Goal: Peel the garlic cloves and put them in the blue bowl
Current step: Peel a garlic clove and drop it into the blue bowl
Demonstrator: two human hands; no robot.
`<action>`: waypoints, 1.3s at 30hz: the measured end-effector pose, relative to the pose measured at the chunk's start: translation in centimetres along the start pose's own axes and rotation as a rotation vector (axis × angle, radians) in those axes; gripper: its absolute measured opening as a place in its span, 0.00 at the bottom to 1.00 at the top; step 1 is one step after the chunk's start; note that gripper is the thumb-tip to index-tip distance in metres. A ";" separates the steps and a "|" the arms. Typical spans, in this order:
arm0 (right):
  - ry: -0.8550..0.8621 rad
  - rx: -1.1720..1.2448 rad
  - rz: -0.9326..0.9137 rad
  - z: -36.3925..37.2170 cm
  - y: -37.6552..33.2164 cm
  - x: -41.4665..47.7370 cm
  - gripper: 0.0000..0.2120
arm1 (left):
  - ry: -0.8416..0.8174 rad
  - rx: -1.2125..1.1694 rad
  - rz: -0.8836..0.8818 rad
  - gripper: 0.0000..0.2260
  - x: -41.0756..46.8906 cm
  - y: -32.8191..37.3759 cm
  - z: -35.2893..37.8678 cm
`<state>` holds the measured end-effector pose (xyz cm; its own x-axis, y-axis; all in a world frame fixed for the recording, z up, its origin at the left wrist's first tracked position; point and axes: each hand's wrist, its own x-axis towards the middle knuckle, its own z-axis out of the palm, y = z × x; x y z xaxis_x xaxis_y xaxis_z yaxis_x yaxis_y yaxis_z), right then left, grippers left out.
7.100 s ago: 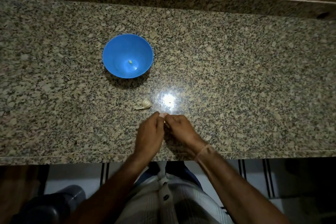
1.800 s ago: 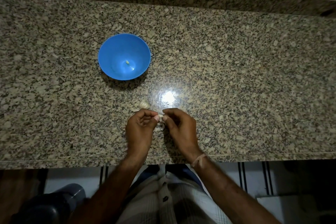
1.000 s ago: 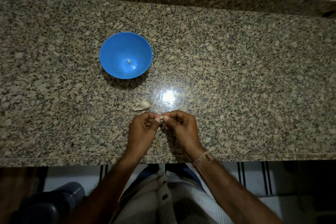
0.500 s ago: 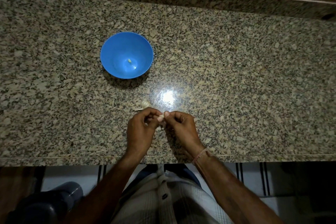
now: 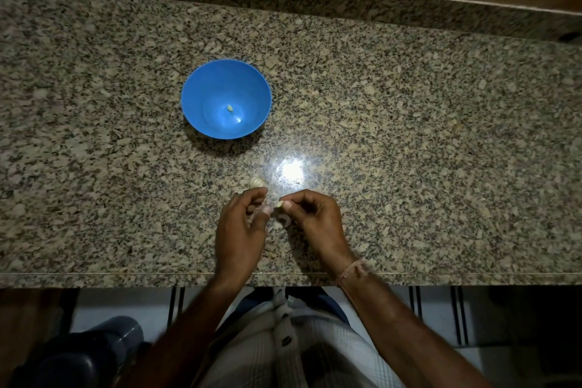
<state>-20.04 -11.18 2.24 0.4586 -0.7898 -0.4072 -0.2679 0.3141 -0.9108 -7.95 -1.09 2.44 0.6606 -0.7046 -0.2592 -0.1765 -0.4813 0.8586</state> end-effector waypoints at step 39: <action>-0.269 -0.764 -0.543 -2.6 2.4 2.5 0.19 | 0.357 0.045 -0.093 0.04 -3.4 -0.6 3.8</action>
<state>-21.75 -13.82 -0.76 0.8348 -0.5496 -0.0337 -0.3970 -0.5584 -0.7284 -12.88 -0.35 1.10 0.8868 -0.4344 -0.1581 -0.1302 -0.5629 0.8162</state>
